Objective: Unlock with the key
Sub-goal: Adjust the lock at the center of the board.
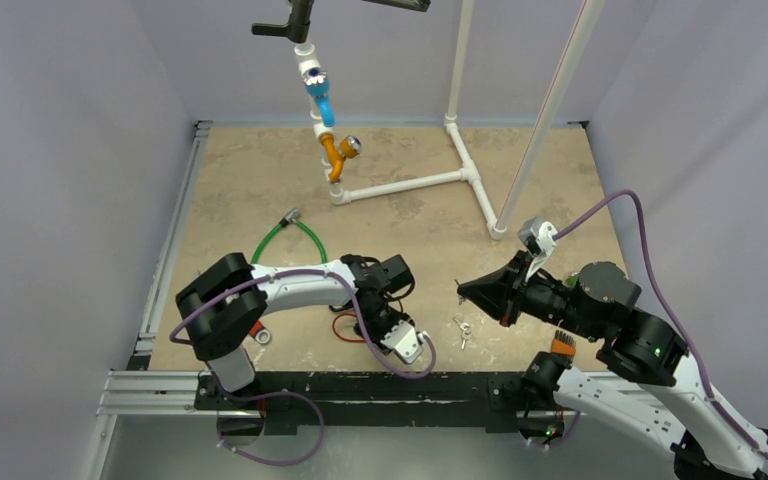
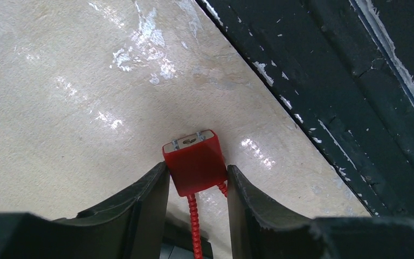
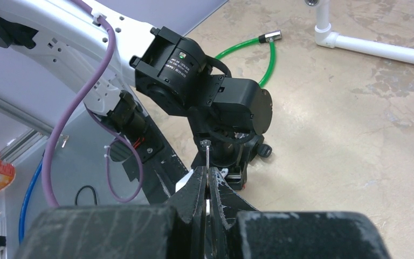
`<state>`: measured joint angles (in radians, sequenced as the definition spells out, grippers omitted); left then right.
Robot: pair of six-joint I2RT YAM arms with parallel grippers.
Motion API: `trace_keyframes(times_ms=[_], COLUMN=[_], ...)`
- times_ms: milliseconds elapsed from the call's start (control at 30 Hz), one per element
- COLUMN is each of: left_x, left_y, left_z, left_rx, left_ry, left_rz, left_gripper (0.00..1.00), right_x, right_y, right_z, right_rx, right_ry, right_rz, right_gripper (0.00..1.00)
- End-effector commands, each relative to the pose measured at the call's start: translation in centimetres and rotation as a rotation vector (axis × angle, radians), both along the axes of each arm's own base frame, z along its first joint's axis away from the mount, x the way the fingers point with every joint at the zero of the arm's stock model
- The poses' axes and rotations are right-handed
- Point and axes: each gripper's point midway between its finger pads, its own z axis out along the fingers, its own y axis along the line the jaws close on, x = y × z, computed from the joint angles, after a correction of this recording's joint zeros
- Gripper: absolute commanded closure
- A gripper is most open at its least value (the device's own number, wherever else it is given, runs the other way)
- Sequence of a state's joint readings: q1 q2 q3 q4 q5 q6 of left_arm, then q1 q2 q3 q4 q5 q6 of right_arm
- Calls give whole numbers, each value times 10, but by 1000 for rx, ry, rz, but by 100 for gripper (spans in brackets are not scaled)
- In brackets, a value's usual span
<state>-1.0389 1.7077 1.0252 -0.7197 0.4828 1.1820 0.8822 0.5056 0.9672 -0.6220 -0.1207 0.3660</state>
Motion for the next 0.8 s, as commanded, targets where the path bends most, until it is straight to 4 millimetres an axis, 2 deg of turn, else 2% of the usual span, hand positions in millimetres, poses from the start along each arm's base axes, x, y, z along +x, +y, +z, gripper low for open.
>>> trace_keyframes(times_ms=[0, 167, 367, 400, 500, 767], left_x=[15, 51, 66, 71, 75, 75], left_y=[-8, -18, -15, -20, -18, -4], left_z=[0, 19, 44, 51, 47, 6], left_rx=[1, -125, -277, -324, -350, -304], left_ry=[-62, -316, -568, -624, -753, -841], left_rz=[50, 143, 152, 147, 106, 15], left_gripper=[100, 100, 100, 100, 100, 100], right_x=[2, 3, 6, 7, 8, 10], right_y=[-3, -1, -1, 0, 2, 3], right_z=[17, 16, 14, 13, 10, 1], right_rx=[29, 27, 25, 25, 24, 13], right_ry=[-43, -41, -40, -38, -29, -5], right_rz=[-16, -13, -25, -26, -24, -36], right_gripper=[100, 100, 100, 100, 100, 100])
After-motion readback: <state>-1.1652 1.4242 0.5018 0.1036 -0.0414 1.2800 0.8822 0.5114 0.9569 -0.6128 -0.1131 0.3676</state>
